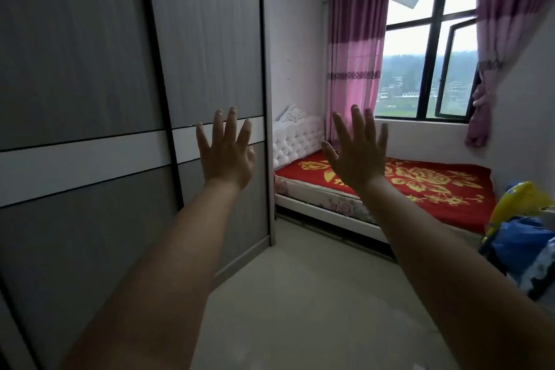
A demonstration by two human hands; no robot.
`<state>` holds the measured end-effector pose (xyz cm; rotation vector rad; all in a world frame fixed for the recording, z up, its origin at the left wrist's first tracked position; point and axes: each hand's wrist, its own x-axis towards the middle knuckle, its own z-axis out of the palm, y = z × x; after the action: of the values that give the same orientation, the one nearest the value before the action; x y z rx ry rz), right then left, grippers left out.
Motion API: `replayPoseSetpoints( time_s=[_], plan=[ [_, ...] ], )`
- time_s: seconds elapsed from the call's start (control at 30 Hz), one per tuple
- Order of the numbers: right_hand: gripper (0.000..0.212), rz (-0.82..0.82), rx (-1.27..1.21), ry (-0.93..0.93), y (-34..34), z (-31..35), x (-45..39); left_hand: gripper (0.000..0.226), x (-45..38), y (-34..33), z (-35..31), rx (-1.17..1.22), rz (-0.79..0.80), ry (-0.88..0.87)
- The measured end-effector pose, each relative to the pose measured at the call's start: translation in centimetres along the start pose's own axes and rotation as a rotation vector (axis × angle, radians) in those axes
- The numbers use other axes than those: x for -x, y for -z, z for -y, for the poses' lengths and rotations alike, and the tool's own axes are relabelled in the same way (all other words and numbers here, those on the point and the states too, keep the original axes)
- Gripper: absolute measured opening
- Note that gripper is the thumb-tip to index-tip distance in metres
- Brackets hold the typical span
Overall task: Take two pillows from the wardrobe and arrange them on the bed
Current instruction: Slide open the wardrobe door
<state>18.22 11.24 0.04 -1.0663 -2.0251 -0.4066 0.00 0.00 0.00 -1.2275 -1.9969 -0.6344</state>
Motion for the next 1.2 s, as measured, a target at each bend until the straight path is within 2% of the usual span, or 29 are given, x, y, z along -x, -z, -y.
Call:
replayPoseSetpoints(
  time_s=[0.13,0.3,0.4,0.57,0.67,1.0,1.2],
  plan=[
    [0.056,0.060,0.014,0.079,-3.8,2.9,-0.8,0.034,-1.2,-3.1,0.3,-0.073,0.121,0.014],
    [0.032,0.190,-0.024,0.098,-11.6,4.4,-2.1,0.037,-2.4,-10.7,0.8,-0.157,0.423,0.045],
    [0.031,0.277,-0.020,0.108,-17.7,4.5,-4.2,0.035,-4.2,-16.7,1.5,-0.176,0.547,0.067],
    [0.032,0.390,-0.029,0.094,-29.1,3.1,-11.0,0.033,-10.2,-27.6,2.5,-0.171,0.665,0.143],
    [0.028,0.443,-0.063,0.093,-35.4,2.4,-15.9,0.034,-15.1,-33.6,3.2,-0.195,0.679,0.154],
    [0.024,0.475,-0.089,0.166,-54.8,1.4,-29.6,0.036,-27.3,-52.7,8.1,-0.249,0.715,0.148],
    [0.021,0.452,-0.115,0.120,-66.8,1.6,-38.6,0.038,-36.5,-64.9,12.3,-0.237,0.706,0.104]
  ],
)
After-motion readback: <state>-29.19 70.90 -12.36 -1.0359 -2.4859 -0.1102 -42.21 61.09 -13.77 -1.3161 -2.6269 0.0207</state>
